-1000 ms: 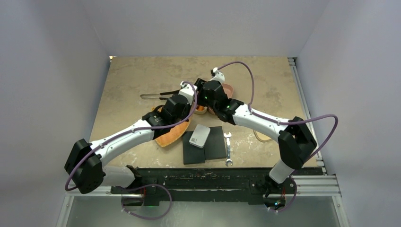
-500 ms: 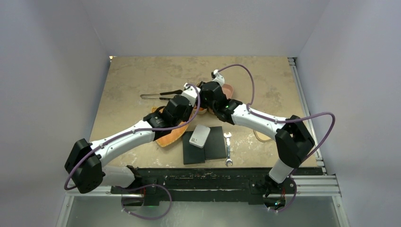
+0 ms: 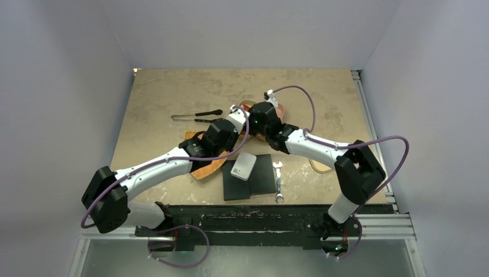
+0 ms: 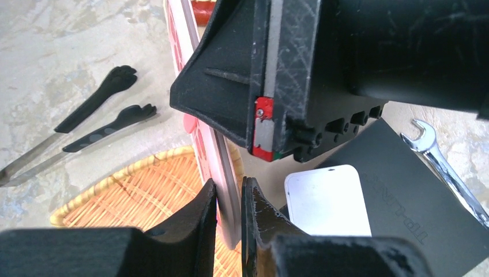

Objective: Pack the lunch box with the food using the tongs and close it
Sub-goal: Pick up the box lid from the center of the board.

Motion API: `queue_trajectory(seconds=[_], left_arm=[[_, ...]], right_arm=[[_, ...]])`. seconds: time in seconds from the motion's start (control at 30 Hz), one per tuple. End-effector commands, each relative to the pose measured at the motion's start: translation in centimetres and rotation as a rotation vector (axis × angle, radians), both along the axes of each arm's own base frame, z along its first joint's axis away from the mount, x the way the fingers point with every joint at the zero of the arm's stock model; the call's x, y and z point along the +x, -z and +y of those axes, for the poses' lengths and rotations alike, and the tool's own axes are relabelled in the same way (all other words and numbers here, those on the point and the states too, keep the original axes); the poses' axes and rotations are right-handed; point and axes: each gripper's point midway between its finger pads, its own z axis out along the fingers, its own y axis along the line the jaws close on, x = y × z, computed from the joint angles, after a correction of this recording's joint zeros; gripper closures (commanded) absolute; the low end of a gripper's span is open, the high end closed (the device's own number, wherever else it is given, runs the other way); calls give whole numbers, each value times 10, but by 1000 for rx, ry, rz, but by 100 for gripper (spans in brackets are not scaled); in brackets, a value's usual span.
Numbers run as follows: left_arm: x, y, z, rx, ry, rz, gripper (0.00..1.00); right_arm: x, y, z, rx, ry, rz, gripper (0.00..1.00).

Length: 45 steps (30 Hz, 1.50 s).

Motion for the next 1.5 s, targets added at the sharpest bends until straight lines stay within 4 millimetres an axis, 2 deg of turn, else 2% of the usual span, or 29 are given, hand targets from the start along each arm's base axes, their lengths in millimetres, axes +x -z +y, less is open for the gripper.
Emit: queue_trajectory(seconds=[0.0, 0.03, 0.13, 0.27, 0.33, 0.47, 0.63, 0.73, 0.9, 1.03, 1.13, 1.2, 1.3, 1.47], left_arm=[[-20, -32, -51, -135, 250, -23, 91], [-20, -34, -51, -144, 246, -22, 84], [-24, -35, -51, -159, 246, -2, 71], [-35, -36, -56, -194, 281, 43, 50], [-42, -42, -59, -235, 303, 63, 40], [-52, -54, -56, -369, 300, 142, 33], [-43, -51, -24, -608, 175, 321, 31], [-42, -53, -16, -690, 157, 370, 31], [-28, -85, -2, -822, 162, 344, 31], [-14, -97, 25, -852, 138, 290, 30], [-10, -114, 45, -901, 163, 249, 30], [-15, -128, 47, -920, 227, 221, 30], [-33, -147, 37, -932, 385, 219, 30], [-55, -160, 34, -893, 524, 212, 30]], right_arm=[[-8, -10, 0, 75, -52, -47, 100], [-10, -14, -2, 91, -52, -58, 100], [-10, -24, -12, 102, -27, -99, 100], [-12, -24, -29, 105, -13, -130, 100], [-13, -30, -36, 155, -30, -174, 100], [-18, -24, -47, 156, -53, -219, 100], [-23, -22, -57, 105, -78, -267, 100], [-33, -45, -56, 164, -127, -359, 100], [-52, -103, -56, 244, -203, -557, 100], [-73, -146, -62, 281, -264, -711, 100], [-88, -175, -68, 298, -305, -805, 100], [-99, -191, -70, 317, -356, -866, 100], [-119, -211, -66, 339, -467, -939, 100], [-152, -237, -60, 399, -633, -1026, 100]])
